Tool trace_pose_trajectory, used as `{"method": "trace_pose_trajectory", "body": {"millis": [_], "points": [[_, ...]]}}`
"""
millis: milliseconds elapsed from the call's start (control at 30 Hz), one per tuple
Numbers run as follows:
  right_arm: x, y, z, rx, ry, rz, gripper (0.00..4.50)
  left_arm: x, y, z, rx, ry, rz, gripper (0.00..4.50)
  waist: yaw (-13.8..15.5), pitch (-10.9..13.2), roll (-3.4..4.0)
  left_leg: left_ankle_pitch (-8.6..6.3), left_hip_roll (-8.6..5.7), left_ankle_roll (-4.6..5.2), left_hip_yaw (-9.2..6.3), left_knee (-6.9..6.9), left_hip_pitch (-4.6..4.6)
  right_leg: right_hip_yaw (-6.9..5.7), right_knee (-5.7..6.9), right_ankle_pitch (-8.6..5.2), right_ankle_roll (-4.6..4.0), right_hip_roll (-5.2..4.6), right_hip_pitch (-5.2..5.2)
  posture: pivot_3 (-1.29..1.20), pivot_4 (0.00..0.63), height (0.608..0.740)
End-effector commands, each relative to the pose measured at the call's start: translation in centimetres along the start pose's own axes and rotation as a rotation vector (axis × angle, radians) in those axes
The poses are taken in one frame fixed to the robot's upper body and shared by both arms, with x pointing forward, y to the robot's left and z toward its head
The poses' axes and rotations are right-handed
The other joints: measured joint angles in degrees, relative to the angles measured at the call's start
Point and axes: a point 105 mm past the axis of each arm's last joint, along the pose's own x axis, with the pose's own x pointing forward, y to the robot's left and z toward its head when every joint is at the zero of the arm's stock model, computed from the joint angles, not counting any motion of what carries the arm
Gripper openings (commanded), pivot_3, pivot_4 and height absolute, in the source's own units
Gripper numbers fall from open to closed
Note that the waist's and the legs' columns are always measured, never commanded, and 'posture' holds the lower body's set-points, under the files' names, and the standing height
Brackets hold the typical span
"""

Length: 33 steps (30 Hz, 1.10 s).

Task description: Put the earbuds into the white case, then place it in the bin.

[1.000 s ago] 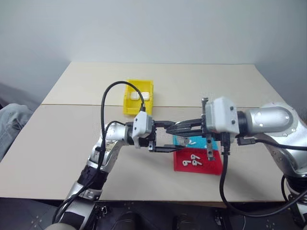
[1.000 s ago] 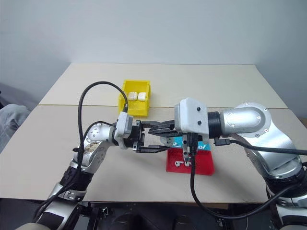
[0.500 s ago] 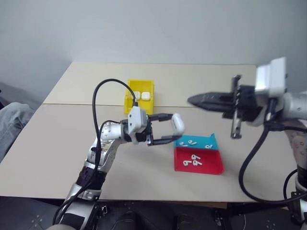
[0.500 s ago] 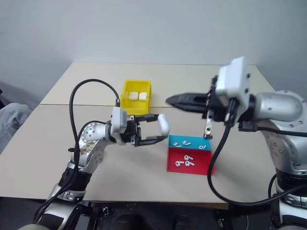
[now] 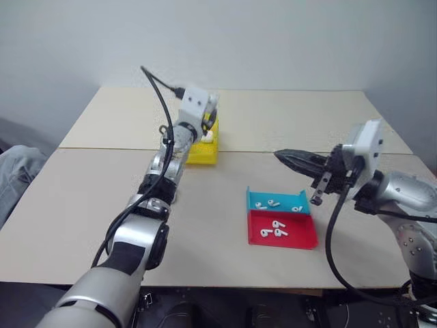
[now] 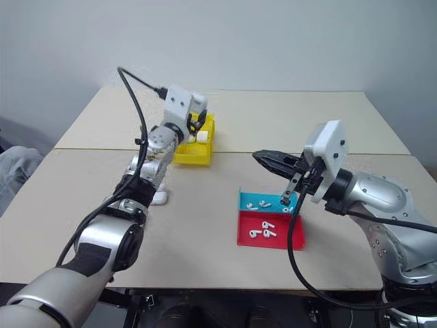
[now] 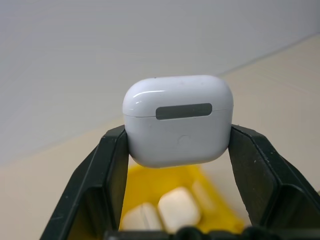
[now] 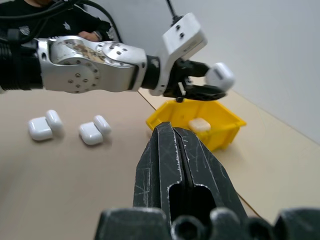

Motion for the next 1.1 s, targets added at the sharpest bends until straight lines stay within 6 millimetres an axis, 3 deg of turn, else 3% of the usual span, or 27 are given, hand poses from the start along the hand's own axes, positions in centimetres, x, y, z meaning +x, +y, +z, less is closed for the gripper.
{"method": "trace_pose_trajectory", "body": {"millis": [33,133,300,533,633,767,967,1100], "points": [[0.0,0.4,0.0,-0.037,0.034,-0.006,0.02,0.4,-0.8,1.5,0.068,-0.046,-0.026,2.73,0.0,0.0,-0.03,0.0,0.0,0.0,0.0,0.0,-0.02,-0.01,0.0,0.0,0.0,0.0,-0.01,0.0,0.15,0.74],[0.0,0.6,-0.3,-0.042,0.054,-0.001,0.02,0.6,-0.9,0.4,0.05,0.017,-0.015,2.73,0.1,0.0,-0.04,0.0,0.0,-0.01,0.0,0.0,-0.06,-0.03,-0.03,0.0,0.0,0.0,-0.03,0.0,0.15,0.74],[0.1,0.5,-0.7,-0.048,0.071,-0.002,0.0,0.6,-0.5,0.3,0.071,0.004,0.02,4.38,0.0,0.0,-0.05,0.0,-0.01,-0.01,0.0,0.01,-0.06,-0.03,-0.02,0.0,0.0,-0.01,-0.03,0.0,0.15,0.74],[0.2,0.5,-1.2,-0.061,0.099,0.003,0.0,0.2,-0.9,2.4,0.08,-0.112,-0.047,4.48,0.0,0.0,-0.05,0.02,-0.01,-0.03,-0.01,0.01,-0.05,-0.03,0.03,0.01,0.0,-0.01,-0.03,0.0,0.15,0.74],[-0.6,0.5,-1.7,-0.097,0.144,0.028,0.0,-2.8,-2.3,4.4,0.001,-0.298,-0.344,4.48,-0.2,0.0,-0.01,0.05,0.0,-0.08,0.04,0.0,-0.04,0.0,0.03,0.0,-0.01,-0.01,-0.04,0.0,0.15,0.74],[-3.3,0.6,-2.4,-0.2,0.251,0.139,0.0,-9.8,-2.6,4.5,-0.011,-0.367,-0.7,4.48,-0.8,0.0,0.0,0.3,0.05,-0.51,0.09,-0.06,-0.03,0.05,0.1,0.0,-0.01,0.0,-0.05,0.0,0.15,0.74],[-6.9,-0.8,-2.6,-0.268,0.365,0.224,0.0,-17.3,-0.7,2.9,0.011,-0.254,-0.895,4.48,-0.4,0.0,0.02,0.05,0.07,-0.1,0.02,0.04,0.29,0.1,0.12,0.0,-0.01,0.0,0.2,0.0,0.15,0.74],[-9.2,-0.8,-2.4,-0.311,0.406,0.329,0.0,-21.3,0.7,2.5,0.004,-0.172,-0.97,4.48,-0.3,0.0,0.03,0.04,0.11,-0.09,-0.24,-0.13,0.47,0.2,0.1,-0.03,-0.04,0.01,0.22,0.0,0.15,0.74]]}}
